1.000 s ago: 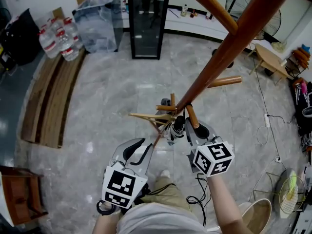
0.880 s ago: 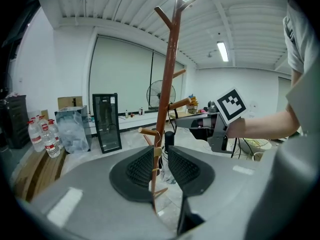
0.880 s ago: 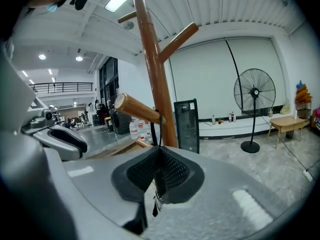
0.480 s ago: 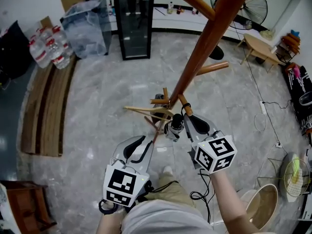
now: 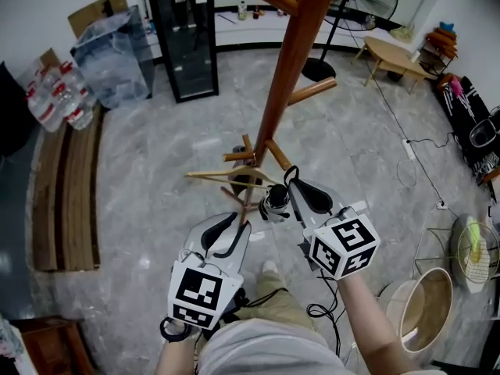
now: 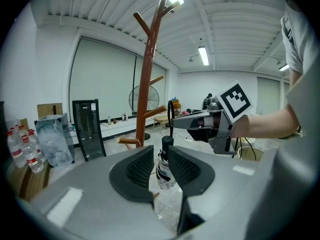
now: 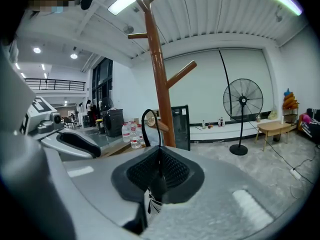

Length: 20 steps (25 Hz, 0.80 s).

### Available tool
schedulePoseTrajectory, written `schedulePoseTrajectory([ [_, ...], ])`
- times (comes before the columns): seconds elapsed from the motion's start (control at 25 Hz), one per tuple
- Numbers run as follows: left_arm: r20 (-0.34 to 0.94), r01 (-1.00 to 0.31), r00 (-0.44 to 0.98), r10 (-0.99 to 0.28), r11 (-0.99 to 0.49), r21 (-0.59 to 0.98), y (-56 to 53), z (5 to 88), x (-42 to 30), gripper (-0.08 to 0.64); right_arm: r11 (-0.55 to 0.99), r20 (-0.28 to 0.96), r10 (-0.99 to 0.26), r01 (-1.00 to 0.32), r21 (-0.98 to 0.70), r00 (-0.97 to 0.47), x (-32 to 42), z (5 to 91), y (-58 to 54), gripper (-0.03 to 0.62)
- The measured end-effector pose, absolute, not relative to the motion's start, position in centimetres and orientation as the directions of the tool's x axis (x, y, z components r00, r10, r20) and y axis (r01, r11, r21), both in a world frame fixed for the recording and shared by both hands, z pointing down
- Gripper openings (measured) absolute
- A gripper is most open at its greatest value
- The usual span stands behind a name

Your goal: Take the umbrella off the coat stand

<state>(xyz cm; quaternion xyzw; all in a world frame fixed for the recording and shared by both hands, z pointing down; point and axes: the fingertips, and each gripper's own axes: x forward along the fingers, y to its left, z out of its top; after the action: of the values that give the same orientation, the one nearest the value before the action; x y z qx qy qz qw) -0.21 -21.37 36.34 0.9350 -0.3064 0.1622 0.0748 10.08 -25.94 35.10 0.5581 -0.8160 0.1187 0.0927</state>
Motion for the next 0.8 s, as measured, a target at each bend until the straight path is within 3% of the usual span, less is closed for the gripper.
schedulePoseTrajectory([
  [0.8,0.278,-0.318,0.914,-0.294,-0.947,0.044,-17.4,34.4,6.3,0.11,0.225,0.301,-0.928,-0.974,-0.024,-0.221,10.0,35.0,-17.8,0.003],
])
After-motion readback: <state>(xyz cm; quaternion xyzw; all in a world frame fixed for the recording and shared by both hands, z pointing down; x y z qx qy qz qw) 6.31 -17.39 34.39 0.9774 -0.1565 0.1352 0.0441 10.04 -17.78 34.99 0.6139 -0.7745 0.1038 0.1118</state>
